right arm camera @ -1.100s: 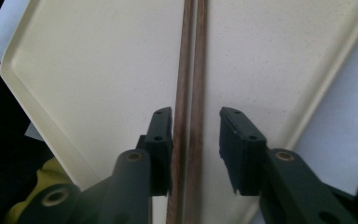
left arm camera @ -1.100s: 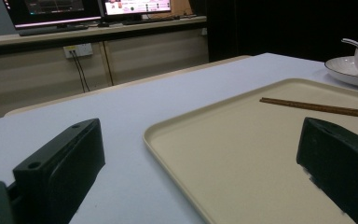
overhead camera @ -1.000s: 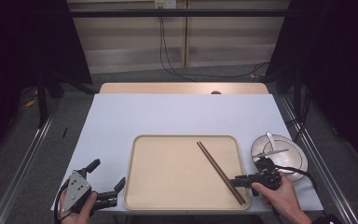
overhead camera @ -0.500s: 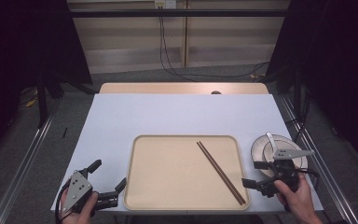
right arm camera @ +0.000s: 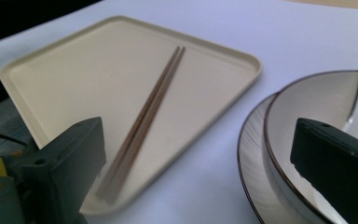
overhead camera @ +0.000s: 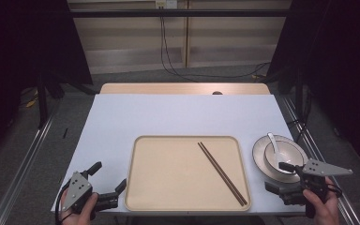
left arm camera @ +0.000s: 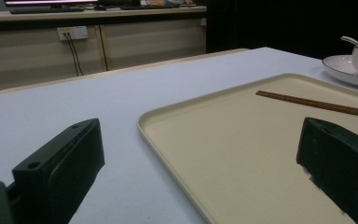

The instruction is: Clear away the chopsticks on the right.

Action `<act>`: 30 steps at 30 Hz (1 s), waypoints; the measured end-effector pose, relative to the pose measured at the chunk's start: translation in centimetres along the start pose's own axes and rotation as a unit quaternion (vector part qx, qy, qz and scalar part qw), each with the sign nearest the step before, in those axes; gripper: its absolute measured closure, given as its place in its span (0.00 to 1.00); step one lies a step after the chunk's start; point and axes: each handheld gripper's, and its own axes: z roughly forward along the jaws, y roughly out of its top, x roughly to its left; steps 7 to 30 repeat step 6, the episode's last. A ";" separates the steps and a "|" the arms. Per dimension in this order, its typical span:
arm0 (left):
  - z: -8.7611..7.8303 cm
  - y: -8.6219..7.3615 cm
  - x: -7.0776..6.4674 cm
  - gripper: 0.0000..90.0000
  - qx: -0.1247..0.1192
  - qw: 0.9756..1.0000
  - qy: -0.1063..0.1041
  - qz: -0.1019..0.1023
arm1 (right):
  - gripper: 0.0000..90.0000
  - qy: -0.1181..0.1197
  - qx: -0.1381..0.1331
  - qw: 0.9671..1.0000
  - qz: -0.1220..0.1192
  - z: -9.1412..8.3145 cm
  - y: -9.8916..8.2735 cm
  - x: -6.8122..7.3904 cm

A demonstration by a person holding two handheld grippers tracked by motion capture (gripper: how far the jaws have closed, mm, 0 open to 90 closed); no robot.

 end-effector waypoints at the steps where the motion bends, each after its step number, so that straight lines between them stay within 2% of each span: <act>1: 0.0 0.0 -0.1 0.01 0.002 1.000 0.000 -0.004 | 0.03 -0.007 0.001 1.000 -0.009 -0.1 -0.3 0.1; 3: 0.1 0.0 0.0 0.01 0.003 1.000 0.001 -0.007 | 0.03 -0.017 -0.002 0.999 -0.030 -0.3 -0.6 0.2; 5: 0.1 -0.1 0.1 0.01 0.006 1.000 -0.001 -0.006 | 0.02 -0.035 -0.022 0.998 -0.056 -0.5 -0.8 0.3; 6: 0.1 -0.1 0.0 0.01 0.005 1.000 0.000 -0.011 | 0.01 -0.033 -0.025 0.998 -0.056 -0.4 -0.8 0.3; 30: 0.1 -0.1 0.0 0.01 0.005 1.000 0.000 -0.011 | 0.01 -0.033 -0.025 0.998 -0.056 -0.4 -0.8 0.3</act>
